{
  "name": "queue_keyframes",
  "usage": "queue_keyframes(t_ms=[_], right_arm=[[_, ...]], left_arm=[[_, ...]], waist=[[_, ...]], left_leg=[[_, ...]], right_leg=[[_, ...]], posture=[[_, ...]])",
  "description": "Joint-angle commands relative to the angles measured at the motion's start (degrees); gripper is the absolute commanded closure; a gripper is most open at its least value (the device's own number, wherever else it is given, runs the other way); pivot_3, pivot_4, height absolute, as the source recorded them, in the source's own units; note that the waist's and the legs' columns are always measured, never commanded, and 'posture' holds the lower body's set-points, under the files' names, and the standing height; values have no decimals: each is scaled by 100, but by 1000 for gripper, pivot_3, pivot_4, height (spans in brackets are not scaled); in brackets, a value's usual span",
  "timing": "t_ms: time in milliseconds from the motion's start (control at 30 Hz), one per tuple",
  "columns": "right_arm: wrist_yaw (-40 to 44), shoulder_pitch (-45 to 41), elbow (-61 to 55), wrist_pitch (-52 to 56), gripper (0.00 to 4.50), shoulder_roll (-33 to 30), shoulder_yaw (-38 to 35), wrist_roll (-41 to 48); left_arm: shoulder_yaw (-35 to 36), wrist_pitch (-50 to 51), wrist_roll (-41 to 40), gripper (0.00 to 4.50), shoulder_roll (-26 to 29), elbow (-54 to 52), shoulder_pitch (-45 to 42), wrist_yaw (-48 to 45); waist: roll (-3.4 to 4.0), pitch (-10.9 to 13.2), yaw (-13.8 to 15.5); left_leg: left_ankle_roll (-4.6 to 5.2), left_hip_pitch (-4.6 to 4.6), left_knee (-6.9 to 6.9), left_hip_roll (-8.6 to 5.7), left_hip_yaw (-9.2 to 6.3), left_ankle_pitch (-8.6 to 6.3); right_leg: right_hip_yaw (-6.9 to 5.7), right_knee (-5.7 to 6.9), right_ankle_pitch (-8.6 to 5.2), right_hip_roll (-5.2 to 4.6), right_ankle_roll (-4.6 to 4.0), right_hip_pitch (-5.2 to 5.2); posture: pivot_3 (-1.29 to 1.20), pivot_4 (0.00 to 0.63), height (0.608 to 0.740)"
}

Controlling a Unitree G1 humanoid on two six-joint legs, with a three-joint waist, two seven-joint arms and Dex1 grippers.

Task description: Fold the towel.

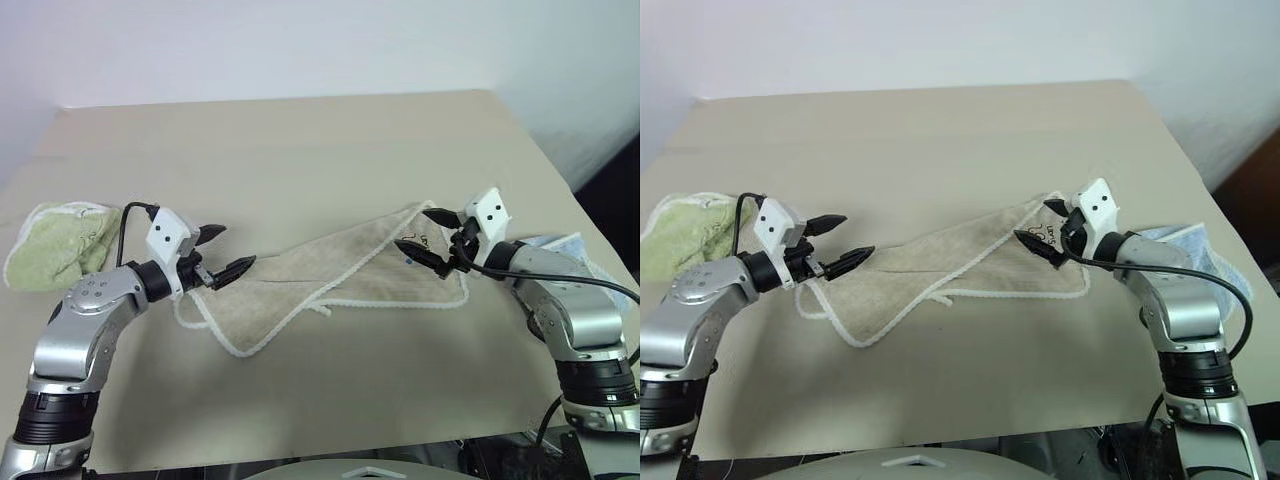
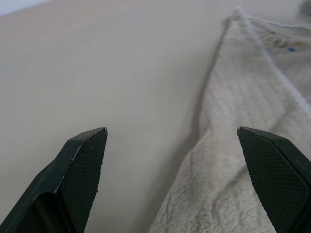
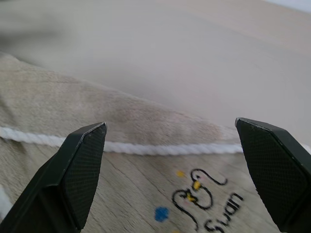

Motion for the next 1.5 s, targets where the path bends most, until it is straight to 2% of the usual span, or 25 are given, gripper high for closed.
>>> queue_keyframes(t_ms=[33, 167, 267, 433, 533, 933, 1033, 1400, 1433, 1500], right_arm=[[-28, -102, 49, -158, 30, -37, -84, -60], [21, -31, 66, -196, 30, -66, -122, -65], [-23, -9, 51, -193, 30, -40, -108, -92], [-137, 196, -154, -142, 30, -1, -164, -47], [-188, 280, -231, -131, 30, -2, -188, -23], [-279, 340, -332, -75, 30, 28, -146, 31], [-265, 300, -303, -74, 0, 29, -119, 43], [-195, 208, -264, -57, 0, 11, -77, 51], [-187, 198, -255, -58, 0, 7, -75, 48], [-176, 180, -243, -56, 0, 2, -75, 43]], left_arm=[[-22, -70, -193, 0, 343, -170, -75, -629], [-333, -174, -289, 0, 1096, -287, -5, -1888], [-700, -782, 153, 0, 1814, -127, 109, -2858], [-1252, -1437, 553, 0, 2316, -193, -54, -3734], [-1558, -1938, 946, 0, 2374, -185, -83, -3924], [-2084, -2218, 1666, 0, 2066, -173, -135, -3605], [-2183, -2394, 1913, 588, 1973, -168, -63, -3413], [-2113, -2724, 2233, 4232, 1709, 152, 44, -2921], [-2115, -2746, 2237, 4479, 1703, 186, 37, -2897], [-2109, -2751, 2237, 4479, 1694, 224, 13, -2852]], waist=[[0, 0, 0], [1, 0, -6], [3, 2, -15], [5, 3, 9], [7, 4, 3], [6, 4, 10], [6, 4, 9], [13, 0, 34], [14, -1, 30], [15, -1, 30]], left_leg=[[0, 0, 0, 0, 1, 0], [0, -2, 0, 0, 4, 0], [-1, -3, -3, 1, 5, -1], [-2, -6, -4, 18, 2, -2], [-2, -10, -7, 18, 4, -2], [-1, -9, -7, 19, 18, -1], [-1, -8, -7, 20, 17, -1], [-1, 2, -2, 19, 7, -1], [-1, 3, -2, 20, 4, -1], [-1, 3, -3, 20, 4, -1]], right_leg=[[0, 0, 0, 0, 0, 1], [1, -2, -1, 0, -1, -3], [1, -4, -2, 0, -2, -7], [0, -7, -2, -1, -3, -10], [3, -10, -2, -2, -3, -16], [4, -6, -3, 2, -2, -15], [4, -4, -3, 3, -2, -15], [4, -4, -4, 0, 1, -1], [4, -3, -4, 0, 1, -1], [4, -1, -3, 1, 1, -2]], posture=[[0, 150, 728], [0, 150, 728], [0, 150, 728], [0, 150, 728], [0, 150, 728], [0, 150, 728], [0, 150, 728], [0, 150, 728], [0, 150, 728], [0, 150, 728]])
